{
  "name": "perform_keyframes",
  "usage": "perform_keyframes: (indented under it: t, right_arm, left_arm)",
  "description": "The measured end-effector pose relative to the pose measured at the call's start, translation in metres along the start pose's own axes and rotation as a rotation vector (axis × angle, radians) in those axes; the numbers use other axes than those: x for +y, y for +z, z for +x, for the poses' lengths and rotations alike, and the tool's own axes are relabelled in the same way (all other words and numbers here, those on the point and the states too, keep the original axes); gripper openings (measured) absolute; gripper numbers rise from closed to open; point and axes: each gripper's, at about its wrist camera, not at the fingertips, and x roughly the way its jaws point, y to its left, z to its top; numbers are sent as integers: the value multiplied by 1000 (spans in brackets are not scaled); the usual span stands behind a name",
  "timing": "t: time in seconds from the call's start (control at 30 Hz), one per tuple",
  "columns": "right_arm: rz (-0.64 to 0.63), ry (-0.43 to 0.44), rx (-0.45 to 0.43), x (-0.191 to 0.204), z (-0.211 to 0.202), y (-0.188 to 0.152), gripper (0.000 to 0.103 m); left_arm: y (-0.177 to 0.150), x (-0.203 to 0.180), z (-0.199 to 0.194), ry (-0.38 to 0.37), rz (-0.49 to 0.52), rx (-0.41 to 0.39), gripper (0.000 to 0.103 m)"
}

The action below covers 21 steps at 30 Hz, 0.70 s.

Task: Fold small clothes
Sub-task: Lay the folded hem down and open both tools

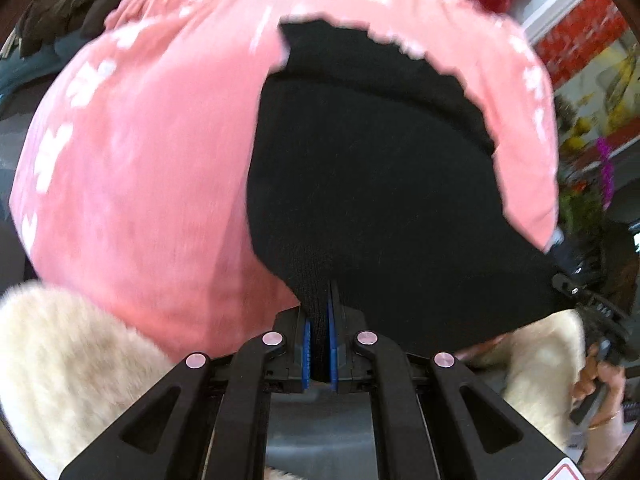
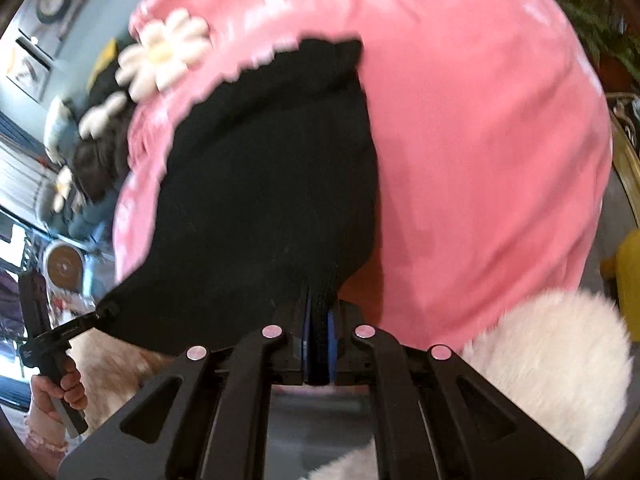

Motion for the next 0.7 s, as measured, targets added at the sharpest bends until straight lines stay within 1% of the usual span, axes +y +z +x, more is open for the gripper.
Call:
perform_keyframes:
  t: [0.07, 0.1, 0.17, 0.2, 0.27, 0.3, 0.33, 0.37, 0.4, 0.43, 0.47, 0.5, 0.53, 0.57, 0.6, 0.67, 0.7]
  right_arm:
    - [-7, 31, -63, 8, -9, 31, 5]
    - [-13, 37, -83, 12, -11, 44, 5]
    - [-24, 61, -144, 21, -11, 88, 5]
    - [-19, 80, -167, 24, -8, 110, 5]
    - [-8, 114, -199, 27, 10, 153, 7]
    - [-13, 99, -214, 31, 21, 172, 10]
    - [-36, 31, -222, 35, 42, 197, 14]
    - [-37, -46, -233, 37, 56, 210, 30]
    - [-29, -119, -246, 35, 67, 220, 42]
    - [-14, -178, -252, 34, 77, 227, 42]
    - [16, -178, -254, 32, 81, 228, 42]
    - [43, -136, -263, 30, 80, 222, 42]
    - [50, -90, -264, 29, 79, 212, 42]
    - [36, -73, -251, 31, 81, 203, 42]
    - [5, -76, -228, 34, 88, 196, 42]
    - [-91, -122, -157, 36, 109, 176, 42]
    - [-113, -140, -140, 34, 113, 170, 42]
  left_arm:
    - [23, -4, -12, -16, 4, -45, 4]
    - [43, -7, -20, -29, 8, -83, 4]
    - [78, -9, -29, -44, 25, -131, 4]
    - [107, -13, -30, -30, 42, -164, 4]
    - [145, -17, -27, 1, 62, -217, 5]
    - [176, -20, -18, 46, 78, -252, 6]
    - [203, -21, -4, 86, 80, -262, 9]
    - [221, -20, 8, 110, 78, -261, 17]
    - [246, -17, 26, 185, 30, -273, 36]
    - [261, -14, 37, 238, -20, -292, 45]
    - [268, -10, 43, 261, -47, -303, 53]
    - [273, -4, 47, 280, -87, -303, 53]
    - [273, 0, 48, 263, -106, -303, 53]
    - [270, 3, 48, 236, -109, -305, 59]
    - [262, 6, 48, 219, -97, -303, 68]
    - [245, 6, 53, 218, -41, -317, 70]
    - [237, 4, 61, 239, 9, -309, 70]
